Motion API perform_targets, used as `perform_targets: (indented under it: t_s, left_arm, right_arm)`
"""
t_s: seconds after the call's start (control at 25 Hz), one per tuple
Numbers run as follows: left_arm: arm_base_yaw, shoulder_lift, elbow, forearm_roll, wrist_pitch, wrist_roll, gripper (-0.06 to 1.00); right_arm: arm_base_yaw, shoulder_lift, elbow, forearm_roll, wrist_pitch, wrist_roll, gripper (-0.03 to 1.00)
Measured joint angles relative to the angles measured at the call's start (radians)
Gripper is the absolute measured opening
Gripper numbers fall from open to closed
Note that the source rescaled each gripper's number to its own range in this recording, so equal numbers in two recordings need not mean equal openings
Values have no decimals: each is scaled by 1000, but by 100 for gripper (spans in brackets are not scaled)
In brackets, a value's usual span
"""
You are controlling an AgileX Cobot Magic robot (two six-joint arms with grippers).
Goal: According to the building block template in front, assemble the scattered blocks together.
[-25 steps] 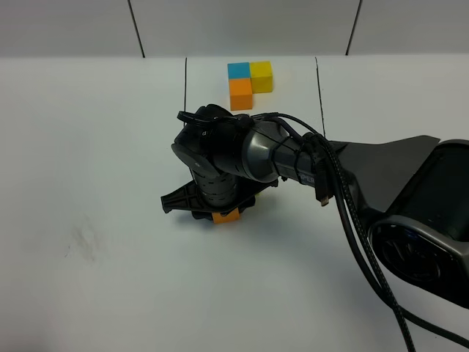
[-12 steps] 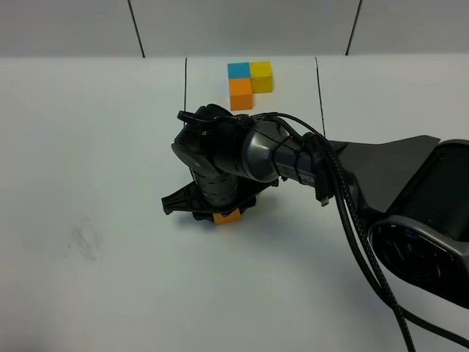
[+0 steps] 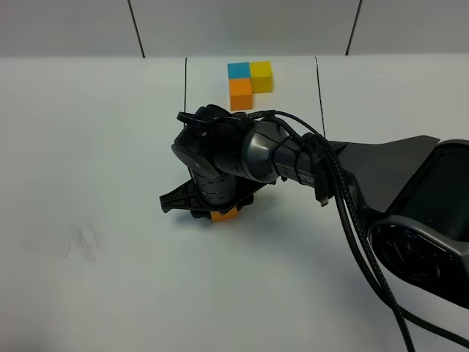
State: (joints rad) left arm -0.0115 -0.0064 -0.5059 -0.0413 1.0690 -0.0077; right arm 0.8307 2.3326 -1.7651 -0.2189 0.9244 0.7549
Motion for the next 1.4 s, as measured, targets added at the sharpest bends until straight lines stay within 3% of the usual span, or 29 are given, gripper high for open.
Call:
perform_targets:
  t_s: [0.24, 0.32, 1.04, 1.4]
  left_arm:
    - [0, 0, 0, 0, 0, 0, 0]
    - [0, 0, 0, 0, 0, 0, 0]
    - [0, 0, 0, 0, 0, 0, 0]
    - [0, 0, 0, 0, 0, 0, 0]
  right_arm:
    - [0, 0, 0, -12, 8, -1, 84]
    - [0, 0, 0, -12, 10, -1, 88]
    - [20, -64, -1, -13, 72, -23, 87]
    - [49, -173, -1, -21, 147, -26, 85]
